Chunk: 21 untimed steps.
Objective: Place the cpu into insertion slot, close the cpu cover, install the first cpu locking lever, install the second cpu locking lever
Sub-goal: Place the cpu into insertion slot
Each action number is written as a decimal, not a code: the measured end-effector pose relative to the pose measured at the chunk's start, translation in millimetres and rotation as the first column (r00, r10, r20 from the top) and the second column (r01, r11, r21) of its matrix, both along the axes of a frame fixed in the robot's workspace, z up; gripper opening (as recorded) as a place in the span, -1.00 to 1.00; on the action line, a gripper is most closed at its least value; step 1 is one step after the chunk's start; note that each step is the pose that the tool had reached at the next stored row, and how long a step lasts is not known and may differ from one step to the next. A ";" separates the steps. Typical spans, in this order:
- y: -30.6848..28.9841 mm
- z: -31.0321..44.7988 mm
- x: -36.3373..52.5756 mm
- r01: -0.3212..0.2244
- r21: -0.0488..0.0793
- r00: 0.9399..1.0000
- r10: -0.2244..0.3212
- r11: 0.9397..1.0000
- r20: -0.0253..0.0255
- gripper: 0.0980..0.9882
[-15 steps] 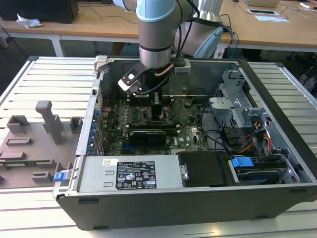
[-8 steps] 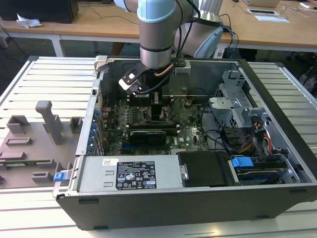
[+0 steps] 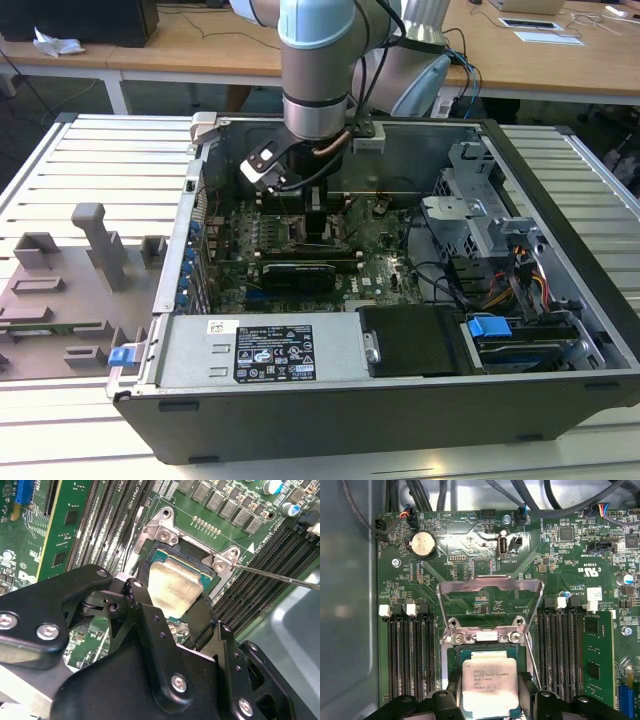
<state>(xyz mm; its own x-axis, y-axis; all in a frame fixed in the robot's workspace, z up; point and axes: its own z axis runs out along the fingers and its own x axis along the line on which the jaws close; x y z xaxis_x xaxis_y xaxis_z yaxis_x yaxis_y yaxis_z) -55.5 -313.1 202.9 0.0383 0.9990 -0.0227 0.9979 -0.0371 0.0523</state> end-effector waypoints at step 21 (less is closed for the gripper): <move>4.0 14.4 0.0 0.000 0.000 1.000 0.000 1.000 0.000 0.30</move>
